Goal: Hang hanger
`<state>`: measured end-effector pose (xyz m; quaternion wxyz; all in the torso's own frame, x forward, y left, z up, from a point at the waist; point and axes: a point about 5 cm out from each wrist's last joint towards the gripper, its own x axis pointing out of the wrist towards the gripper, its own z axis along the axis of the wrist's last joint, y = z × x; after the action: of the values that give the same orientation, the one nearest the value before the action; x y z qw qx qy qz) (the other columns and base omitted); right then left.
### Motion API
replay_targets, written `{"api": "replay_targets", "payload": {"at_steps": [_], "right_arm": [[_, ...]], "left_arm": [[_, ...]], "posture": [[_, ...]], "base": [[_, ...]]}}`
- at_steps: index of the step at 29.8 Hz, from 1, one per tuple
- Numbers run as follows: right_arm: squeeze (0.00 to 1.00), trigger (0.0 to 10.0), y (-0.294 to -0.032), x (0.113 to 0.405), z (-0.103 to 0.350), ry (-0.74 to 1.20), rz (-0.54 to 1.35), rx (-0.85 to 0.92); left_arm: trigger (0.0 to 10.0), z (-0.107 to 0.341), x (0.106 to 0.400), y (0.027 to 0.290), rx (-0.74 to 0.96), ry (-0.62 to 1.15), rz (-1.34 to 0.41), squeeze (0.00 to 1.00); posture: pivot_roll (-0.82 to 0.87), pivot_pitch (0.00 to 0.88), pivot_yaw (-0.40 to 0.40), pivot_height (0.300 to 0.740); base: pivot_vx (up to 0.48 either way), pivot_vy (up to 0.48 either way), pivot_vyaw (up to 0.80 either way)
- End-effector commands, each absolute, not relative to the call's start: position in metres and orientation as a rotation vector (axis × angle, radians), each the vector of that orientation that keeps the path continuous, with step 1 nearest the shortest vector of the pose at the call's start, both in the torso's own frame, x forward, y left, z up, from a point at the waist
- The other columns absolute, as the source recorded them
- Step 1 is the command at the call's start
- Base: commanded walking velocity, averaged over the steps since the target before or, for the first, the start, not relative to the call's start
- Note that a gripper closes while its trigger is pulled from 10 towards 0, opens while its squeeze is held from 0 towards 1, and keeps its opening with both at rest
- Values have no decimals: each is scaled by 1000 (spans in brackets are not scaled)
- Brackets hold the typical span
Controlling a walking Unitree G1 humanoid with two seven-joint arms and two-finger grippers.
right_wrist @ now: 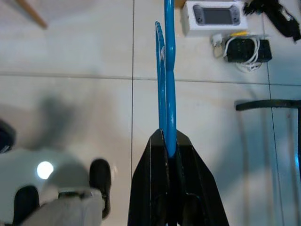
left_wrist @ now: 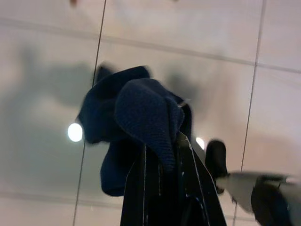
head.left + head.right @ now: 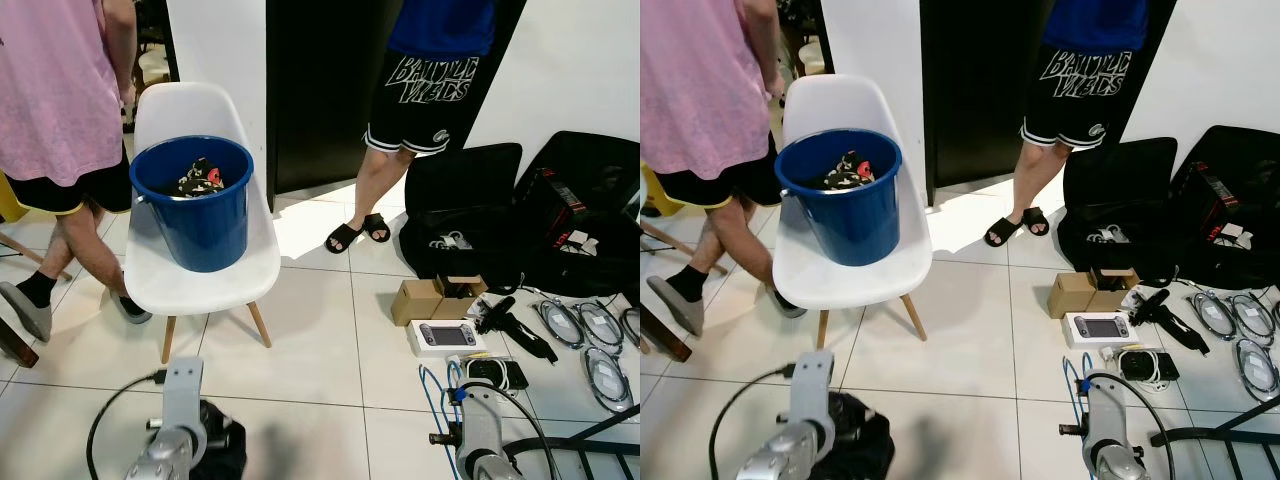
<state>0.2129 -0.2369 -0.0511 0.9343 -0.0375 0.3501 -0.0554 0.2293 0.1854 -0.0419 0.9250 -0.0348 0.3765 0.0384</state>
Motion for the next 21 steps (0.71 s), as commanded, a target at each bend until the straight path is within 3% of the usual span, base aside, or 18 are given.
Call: {"api": "replay_targets", "payload": {"at_steps": [1, 10, 13, 21], "right_arm": [[0, 10000, -236, 196, -62, 787, -111, -62], [0, 10000, -232, 169, -79, 893, -102, -22], [0, 10000, -201, 187, -74, 782, -29, 171], [0, 10000, -168, 198, -74, 788, 36, 171]], "left_arm": [[10000, -54, 213, 188, -89, 810, 94, 0], [10000, -63, 202, 192, -76, 822, 104, 0], [10000, -59, 209, 205, -51, 737, 112, 0], [10000, -55, 218, 208, -50, 714, 111, 0]], "posture": [[20, 130, -85, 740], [34, 153, -87, 740], [42, 160, -88, 740], [48, 143, -88, 740]], "base": [[0, 0, 0], [0, 0, 0], [0, 0, 0], [0, 0, 0]]}}
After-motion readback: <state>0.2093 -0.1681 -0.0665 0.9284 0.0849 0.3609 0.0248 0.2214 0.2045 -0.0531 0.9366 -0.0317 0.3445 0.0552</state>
